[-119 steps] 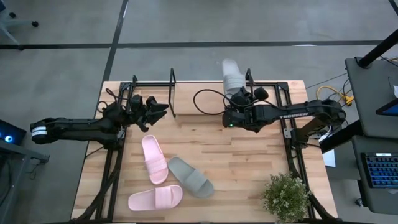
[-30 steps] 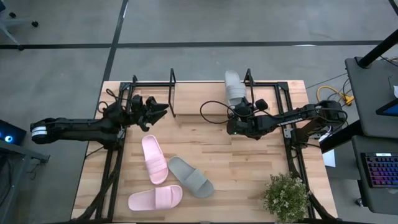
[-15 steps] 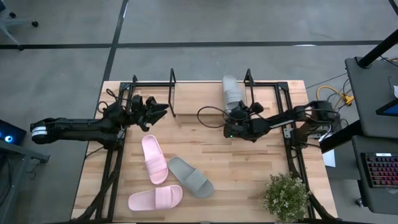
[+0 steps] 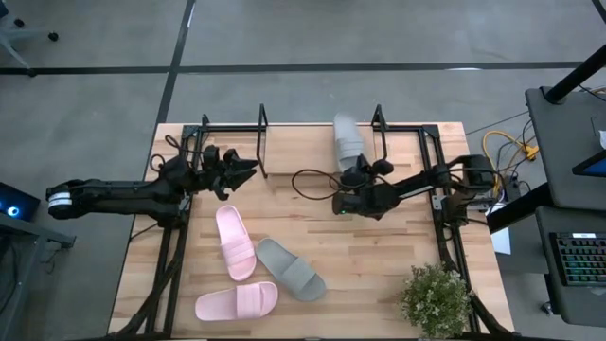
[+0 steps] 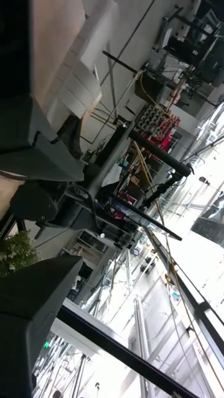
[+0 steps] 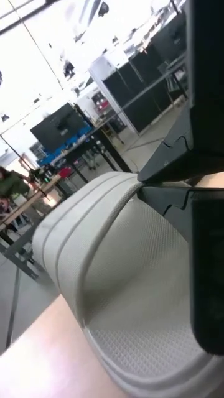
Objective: Pick and place slides into the shelf
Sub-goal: Put the right gray slipper on the shelf, then put the gray slipper on the shelf
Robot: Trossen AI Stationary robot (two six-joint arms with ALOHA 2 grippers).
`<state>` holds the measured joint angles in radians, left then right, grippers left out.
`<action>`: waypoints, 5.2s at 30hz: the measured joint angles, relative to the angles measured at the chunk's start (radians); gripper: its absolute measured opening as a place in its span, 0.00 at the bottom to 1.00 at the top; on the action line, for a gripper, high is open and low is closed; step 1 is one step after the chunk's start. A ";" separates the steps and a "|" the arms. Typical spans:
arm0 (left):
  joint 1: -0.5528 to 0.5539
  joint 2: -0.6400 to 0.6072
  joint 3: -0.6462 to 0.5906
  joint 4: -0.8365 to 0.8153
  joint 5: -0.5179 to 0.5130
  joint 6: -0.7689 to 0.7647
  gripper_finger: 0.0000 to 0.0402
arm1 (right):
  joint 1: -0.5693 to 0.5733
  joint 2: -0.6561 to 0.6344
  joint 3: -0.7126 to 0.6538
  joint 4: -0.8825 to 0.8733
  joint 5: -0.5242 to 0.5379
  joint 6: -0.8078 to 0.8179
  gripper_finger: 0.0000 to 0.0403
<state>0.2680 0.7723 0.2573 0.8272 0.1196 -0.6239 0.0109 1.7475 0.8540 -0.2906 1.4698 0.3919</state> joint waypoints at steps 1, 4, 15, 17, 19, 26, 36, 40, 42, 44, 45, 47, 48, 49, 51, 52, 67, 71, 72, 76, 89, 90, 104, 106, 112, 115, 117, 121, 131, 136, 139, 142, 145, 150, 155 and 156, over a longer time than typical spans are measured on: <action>0.000 0.000 0.000 0.000 0.000 0.000 0.48 | 0.000 0.000 -0.001 -0.004 0.001 0.000 0.02; 0.000 0.000 0.000 0.000 0.000 0.000 0.48 | 0.000 0.001 -0.001 -0.039 0.000 -0.008 0.02; 0.000 0.000 0.000 -0.001 0.000 0.000 0.48 | 0.000 0.003 -0.033 -0.133 -0.003 0.038 0.02; 0.000 0.000 0.000 -0.001 0.000 0.000 0.48 | 0.000 0.003 -0.046 -0.133 -0.002 0.077 0.02; 0.000 0.000 0.000 -0.001 0.000 0.000 0.48 | -0.001 0.003 -0.054 -0.134 -0.003 0.087 0.02; 0.000 0.000 0.000 -0.008 0.000 0.000 0.48 | -0.006 0.003 -0.065 -0.132 -0.002 0.129 0.02; 0.000 0.000 0.000 -0.008 0.000 -0.002 0.48 | -0.028 0.050 -0.067 -0.121 -0.002 0.133 0.02; 0.000 0.000 0.000 -0.008 -0.001 -0.002 0.48 | -0.027 0.057 -0.067 -0.120 -0.002 0.133 0.02; 0.000 0.000 0.000 -0.008 -0.001 -0.002 0.48 | -0.028 0.063 -0.067 -0.120 -0.001 0.133 0.02; 0.000 0.000 0.000 -0.007 -0.001 -0.002 0.48 | -0.030 0.069 -0.067 -0.120 -0.003 0.133 0.02; 0.000 0.000 0.000 -0.007 -0.001 -0.002 0.48 | -0.031 0.070 -0.068 -0.120 -0.002 0.133 0.02; 0.000 0.000 0.000 -0.007 -0.001 -0.002 0.48 | -0.031 0.070 -0.071 -0.121 -0.002 0.133 0.02; 0.000 0.000 0.000 -0.007 -0.001 -0.002 0.48 | -0.031 0.070 -0.072 -0.120 -0.002 0.133 0.02; 0.000 0.000 0.000 -0.007 -0.001 -0.002 0.48 | -0.031 0.070 -0.072 -0.120 -0.002 0.133 0.02; 0.000 0.000 0.000 -0.007 -0.001 -0.002 0.48 | -0.031 0.070 -0.074 -0.120 -0.002 0.134 0.02; 0.000 0.000 0.000 -0.007 -0.001 -0.002 0.48 | -0.031 0.070 -0.076 -0.120 -0.003 0.143 0.02; 0.000 0.000 0.002 -0.007 -0.002 -0.002 0.48 | -0.048 0.070 -0.082 -0.119 -0.010 0.205 0.02; 0.000 0.000 0.002 -0.007 -0.002 -0.004 0.48 | -0.050 0.070 -0.082 -0.119 -0.039 0.244 0.02; 0.000 0.000 0.002 -0.007 -0.003 -0.013 0.48 | -0.049 0.070 -0.082 -0.119 -0.058 0.252 0.02; 0.000 0.000 0.002 -0.008 -0.004 -0.025 0.48 | -0.048 0.070 -0.081 -0.117 -0.110 0.297 0.02; 0.000 0.000 0.002 -0.008 -0.004 -0.025 0.48 | -0.050 0.070 -0.081 -0.119 -0.127 0.291 0.04; 0.000 0.000 0.002 -0.007 -0.004 -0.025 0.48 | -0.050 0.070 -0.082 -0.120 -0.129 0.291 0.05; 0.000 0.000 0.002 -0.008 -0.004 -0.025 0.48 | -0.050 0.070 -0.082 -0.122 -0.133 0.286 0.29; 0.000 0.000 0.002 -0.008 -0.004 -0.025 0.48 | -0.049 0.070 -0.082 -0.122 -0.135 0.283 0.31; 0.000 0.000 0.002 -0.008 -0.004 -0.025 0.48 | -0.029 0.069 -0.076 -0.125 -0.153 0.266 0.35; 0.000 0.000 0.002 -0.008 -0.004 -0.024 0.48 | -0.018 0.069 -0.071 -0.123 -0.160 0.246 0.35; 0.000 0.000 0.002 -0.008 -0.004 -0.024 0.48 | -0.014 0.069 -0.067 -0.122 -0.163 0.246 0.35; 0.000 0.000 0.002 -0.007 -0.004 -0.024 0.48 | -0.010 0.069 -0.061 -0.123 -0.169 0.243 0.35; 0.000 0.000 0.002 -0.007 -0.003 -0.024 0.48 | 0.008 0.039 -0.060 -0.122 -0.186 0.237 0.39; 0.000 0.000 0.002 -0.007 -0.003 -0.024 0.48 | 0.014 0.037 -0.060 -0.123 -0.186 0.235 0.39; 0.000 0.000 0.002 -0.007 -0.003 -0.024 0.48 | 0.018 0.035 -0.060 -0.125 -0.194 0.231 0.39; 0.000 0.000 0.002 -0.007 -0.003 -0.024 0.48 | 0.029 0.035 -0.060 -0.127 -0.194 0.230 0.39; 0.000 0.000 0.002 -0.007 -0.003 -0.024 0.48 | 0.044 0.033 -0.060 -0.132 -0.194 0.229 0.39; 0.000 0.000 0.001 -0.007 -0.003 -0.024 0.48 | 0.070 0.033 -0.060 -0.132 -0.193 0.229 0.39; 0.000 0.000 0.001 -0.007 -0.003 -0.024 0.48 | 0.088 0.033 -0.060 -0.139 -0.188 0.235 0.39; 0.000 0.000 0.001 -0.007 -0.003 -0.024 0.48 | 0.089 0.033 -0.060 -0.140 -0.183 0.235 0.39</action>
<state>0.2684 0.7722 0.2584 0.8200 0.1165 -0.6482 0.0998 1.7808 0.7944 -0.4309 1.2871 0.6273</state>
